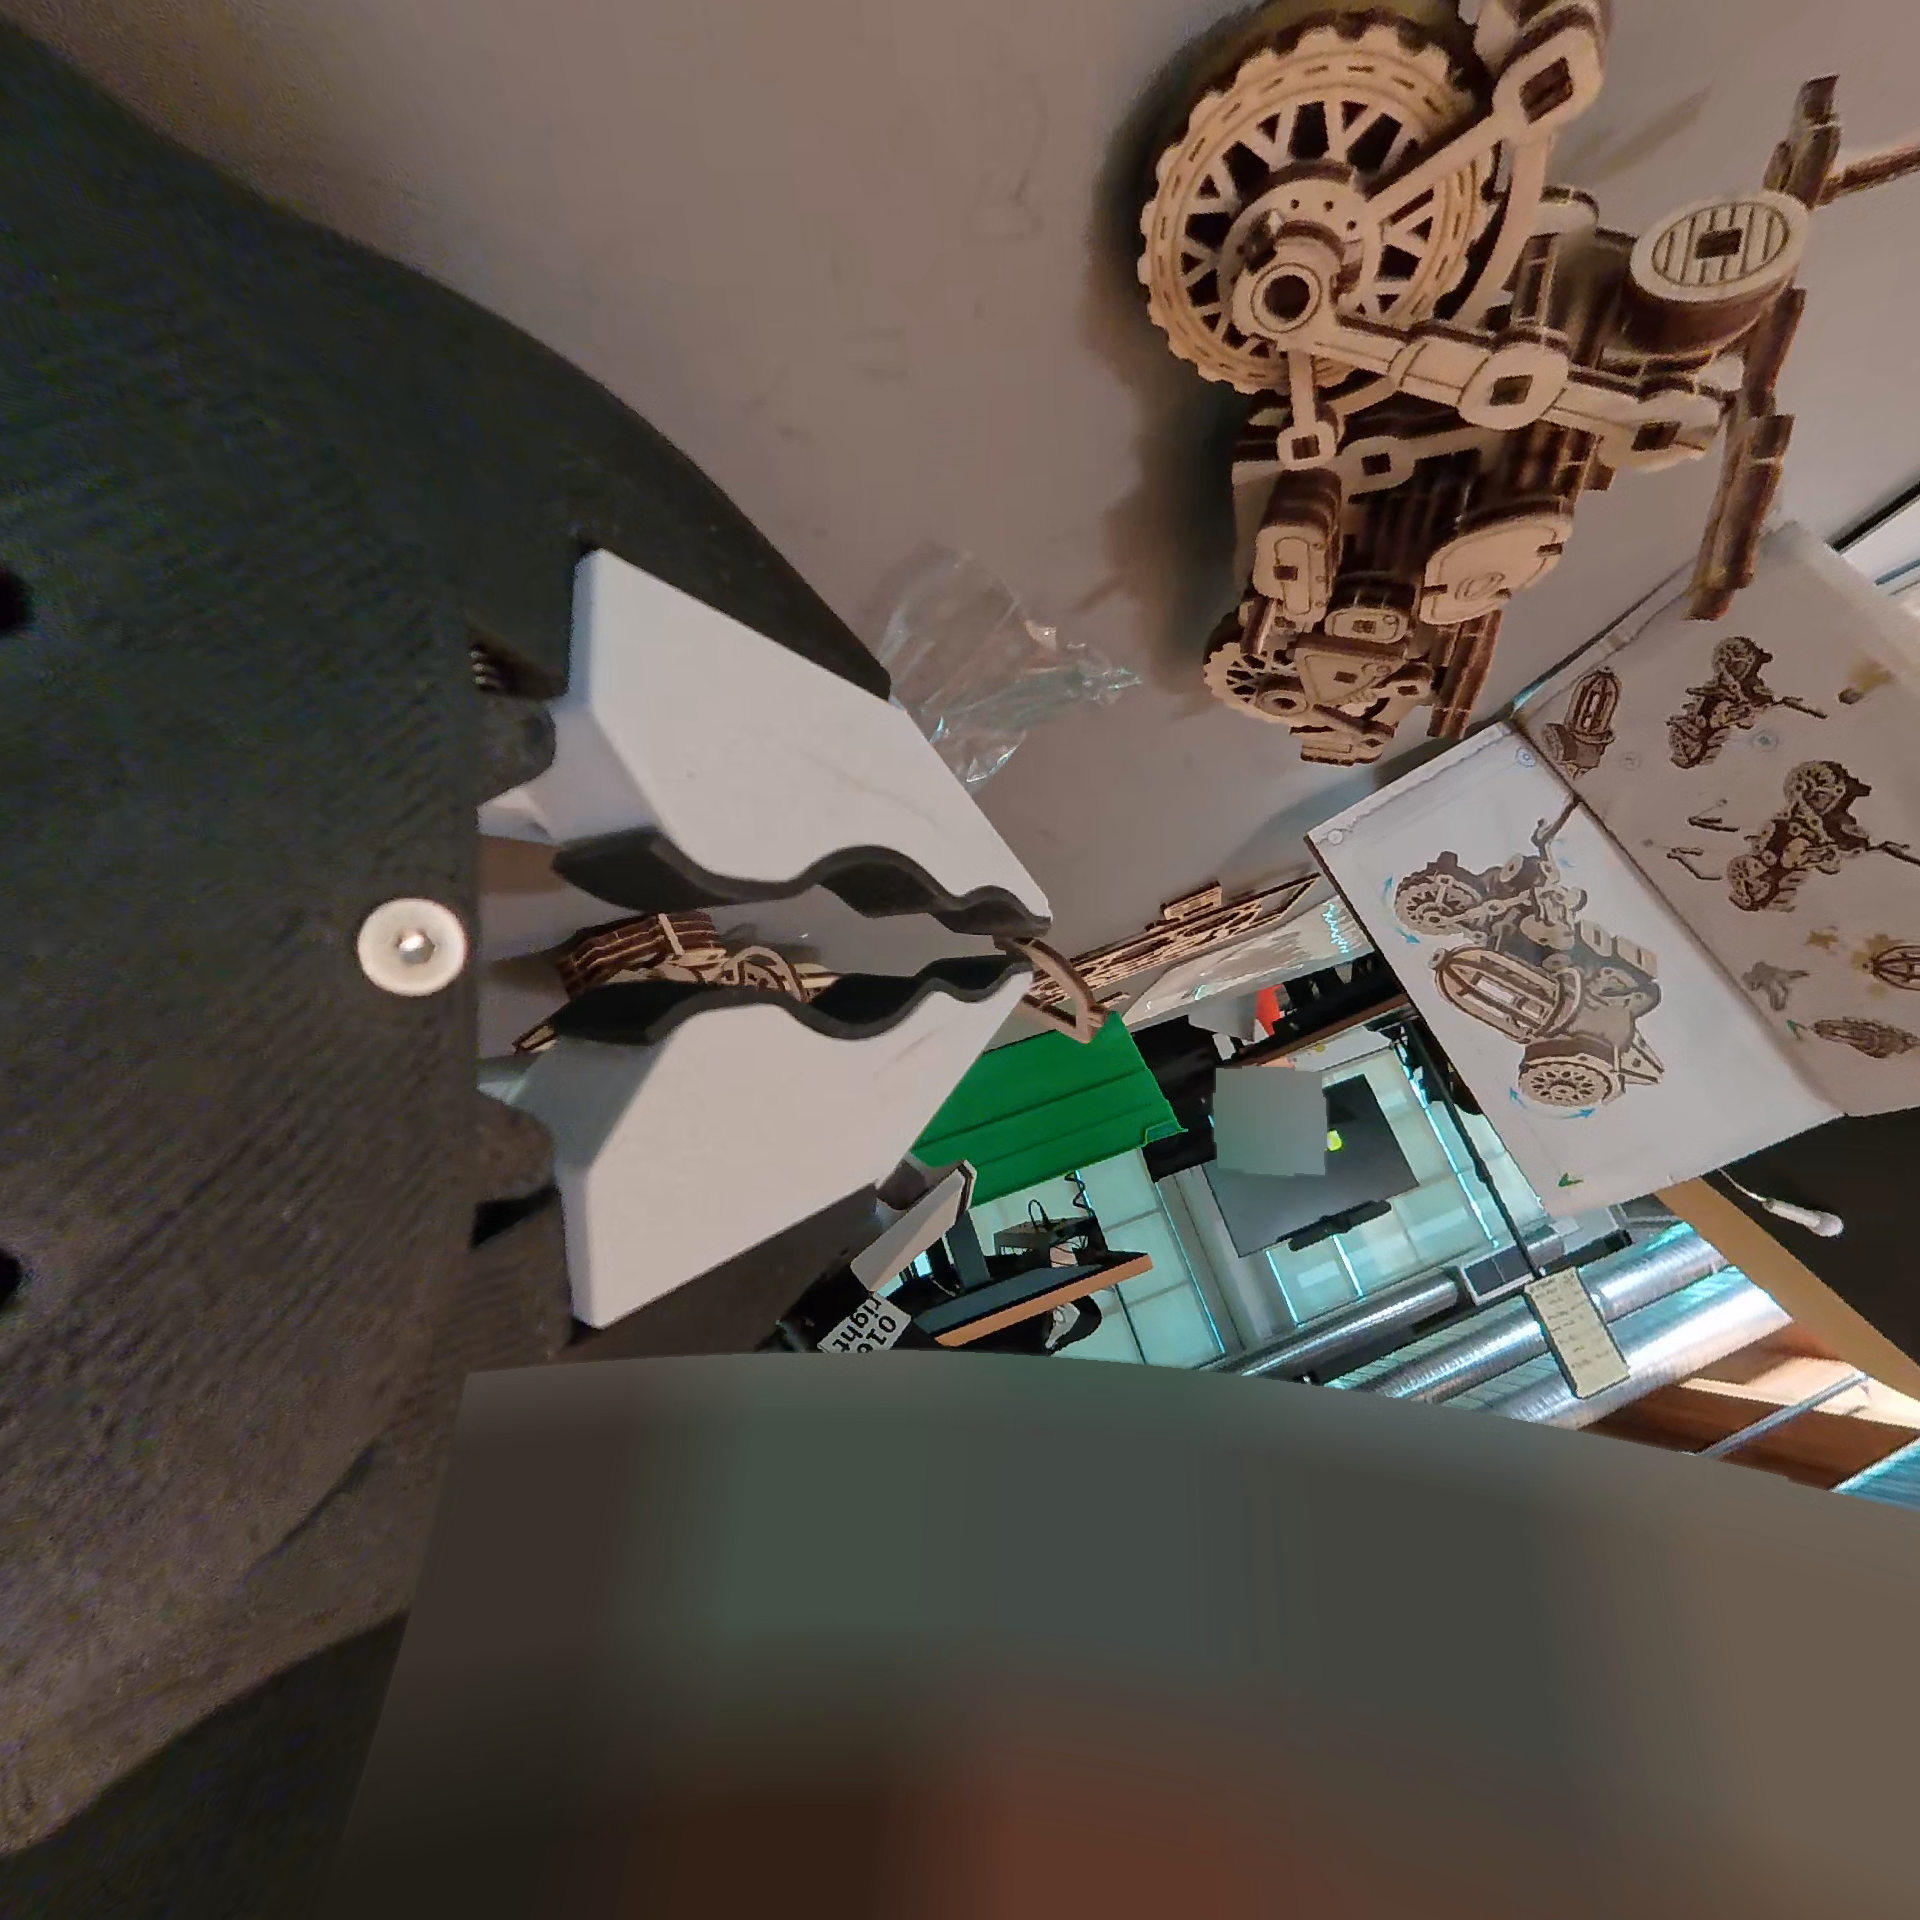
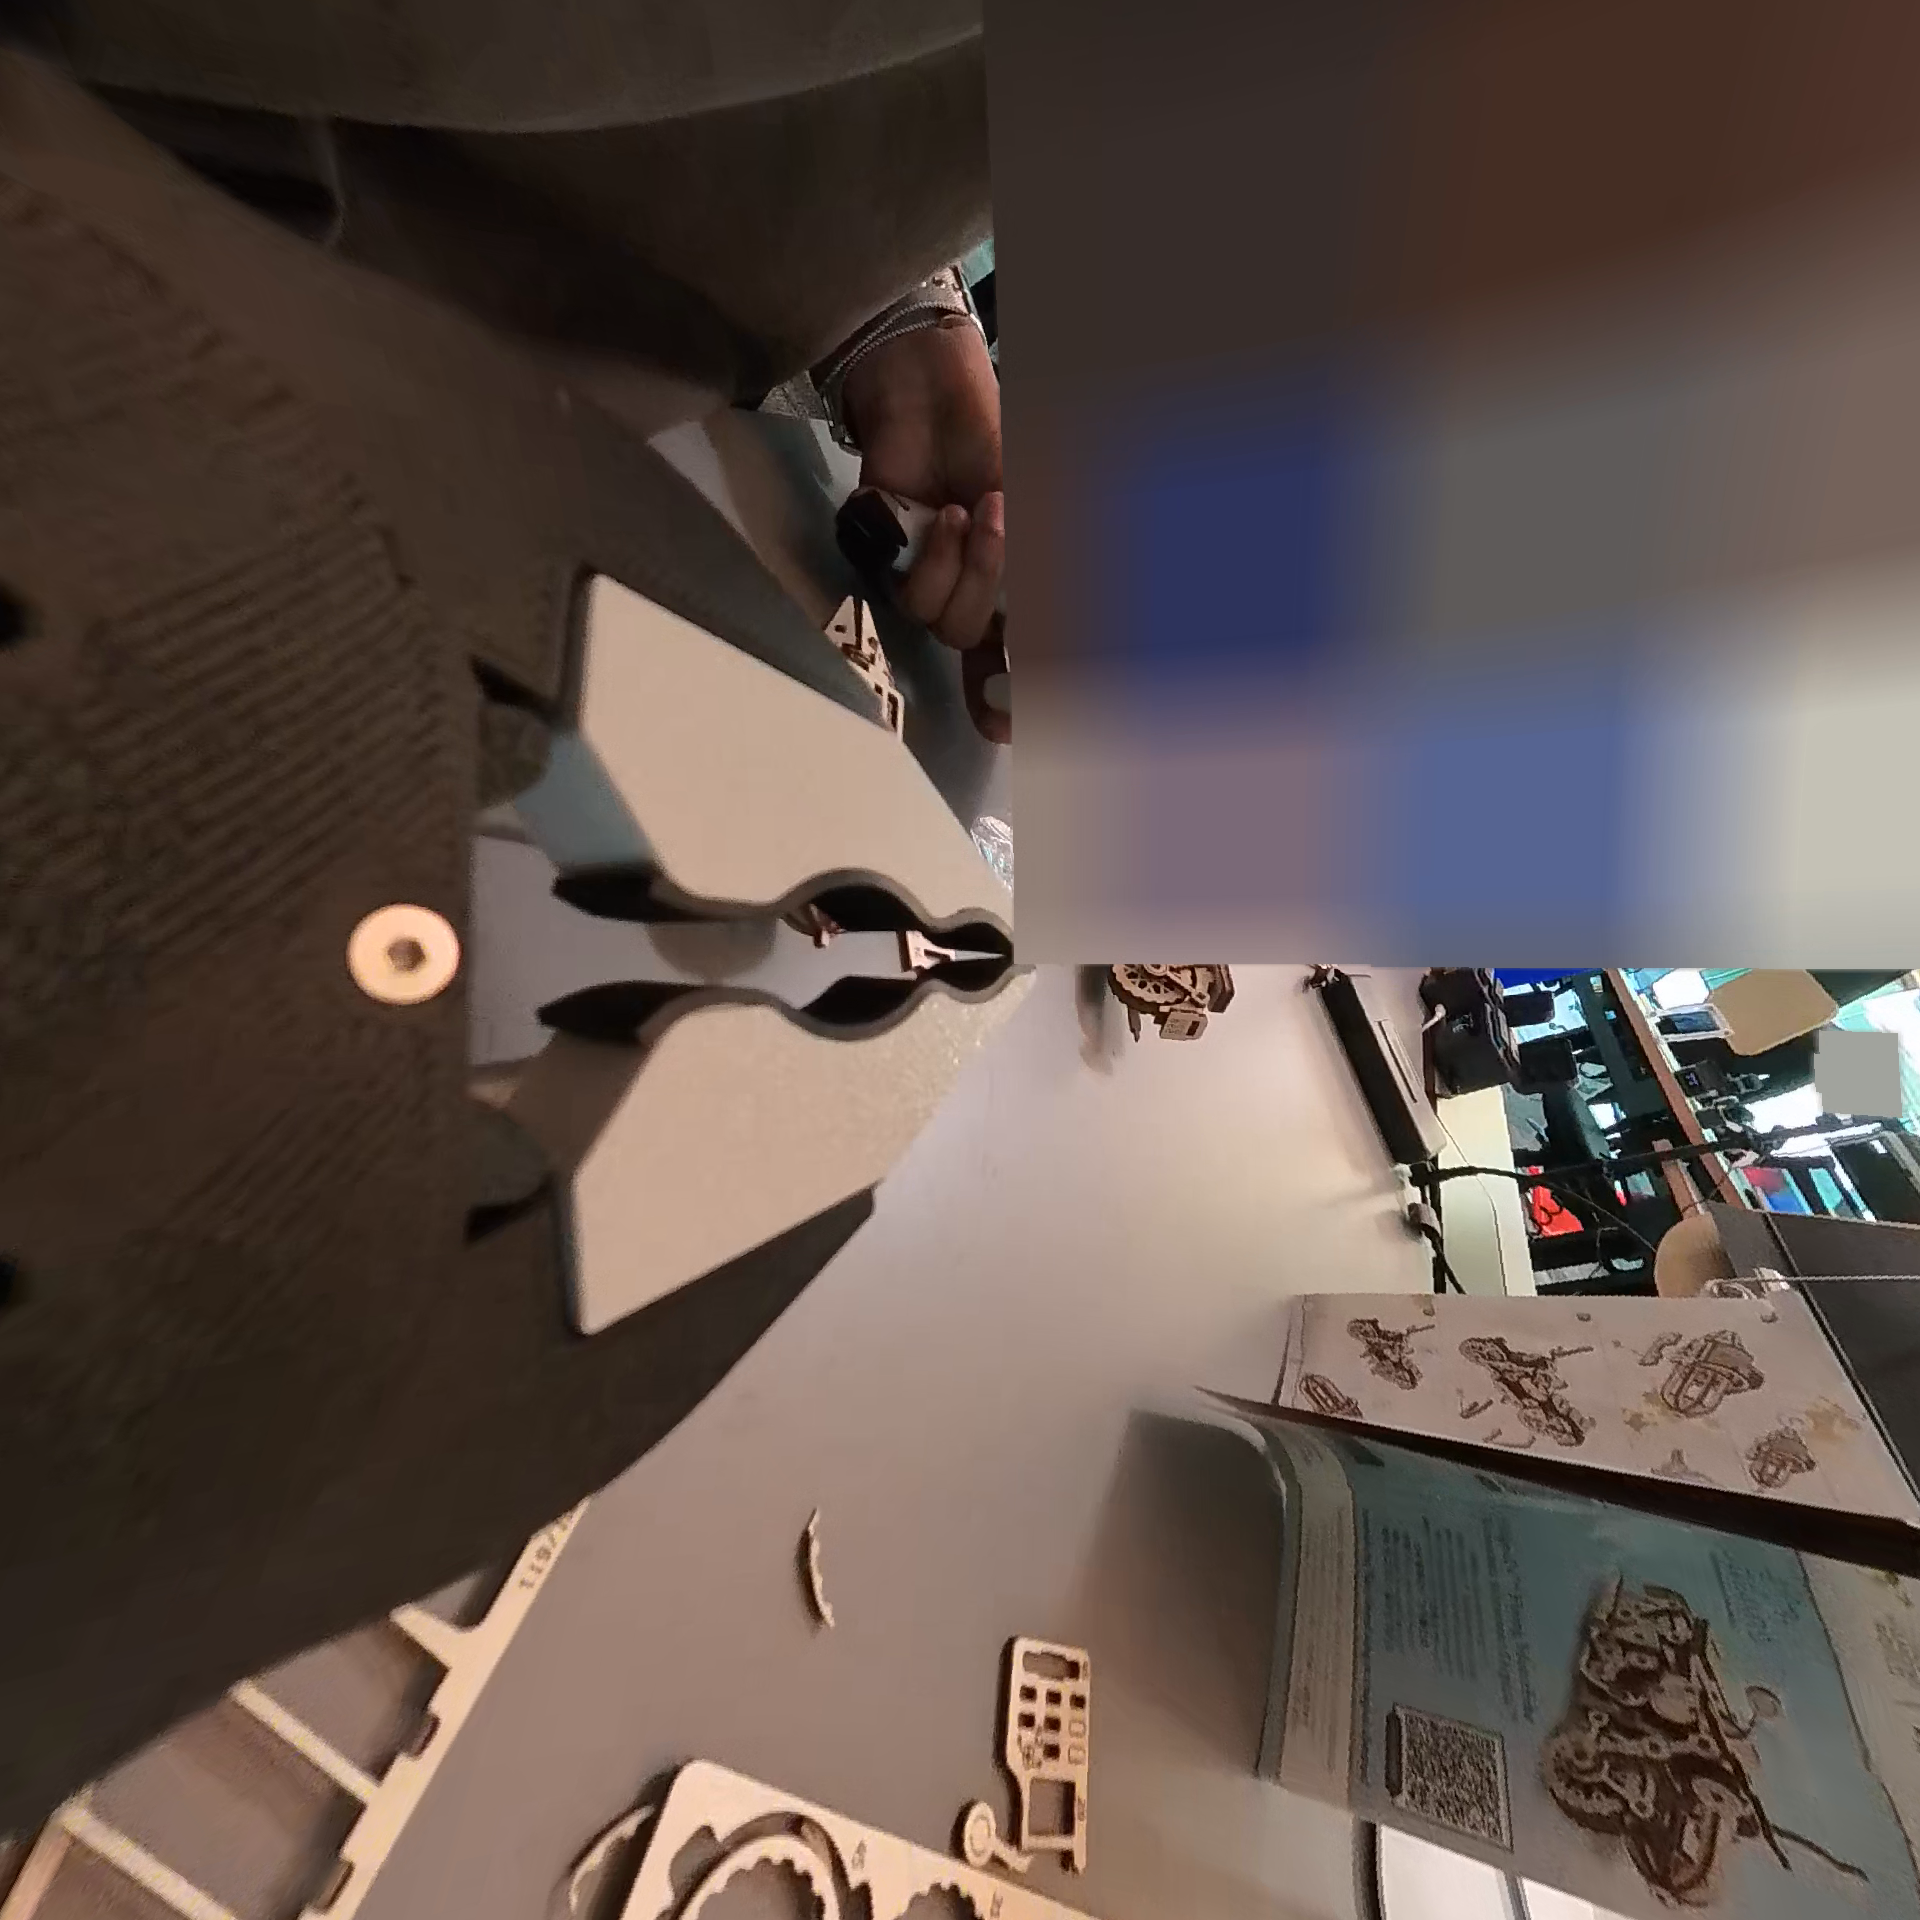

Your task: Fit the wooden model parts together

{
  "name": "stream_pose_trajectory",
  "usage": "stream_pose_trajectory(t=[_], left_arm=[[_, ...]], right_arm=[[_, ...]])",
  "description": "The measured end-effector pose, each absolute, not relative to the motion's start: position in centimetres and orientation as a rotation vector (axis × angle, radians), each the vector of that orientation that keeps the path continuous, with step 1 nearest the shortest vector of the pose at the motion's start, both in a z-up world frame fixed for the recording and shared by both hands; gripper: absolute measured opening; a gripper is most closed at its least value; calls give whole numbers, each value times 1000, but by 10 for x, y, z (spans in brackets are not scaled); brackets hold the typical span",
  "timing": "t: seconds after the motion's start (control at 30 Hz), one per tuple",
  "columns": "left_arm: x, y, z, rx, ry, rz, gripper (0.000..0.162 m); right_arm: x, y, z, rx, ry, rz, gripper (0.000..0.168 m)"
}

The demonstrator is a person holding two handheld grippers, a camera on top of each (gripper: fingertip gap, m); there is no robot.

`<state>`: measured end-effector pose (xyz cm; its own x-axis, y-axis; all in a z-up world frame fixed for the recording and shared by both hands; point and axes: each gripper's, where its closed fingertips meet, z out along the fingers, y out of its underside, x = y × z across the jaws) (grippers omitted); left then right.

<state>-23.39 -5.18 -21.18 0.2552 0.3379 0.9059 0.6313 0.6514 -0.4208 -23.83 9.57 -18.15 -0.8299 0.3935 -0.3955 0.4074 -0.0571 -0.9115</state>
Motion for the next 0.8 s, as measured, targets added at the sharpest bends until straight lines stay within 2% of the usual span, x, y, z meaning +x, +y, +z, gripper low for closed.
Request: stream_pose_trajectory(t=[0.03, 0.57, 0.8], left_arm=[[-234, -52, -212, -905, -1349, -240, 2], [-234, -50, -215, -931, -1364, -229, 2], [-222, -38, -209, -1051, -1299, -139, 2]], right_arm=[[-238, 96, -182, 914, 2150, -2084, 0], [-242, 94, -187, 957, 2164, -2047, 0], [-224, 86, -169, 899, 2208, -2059, 7]])
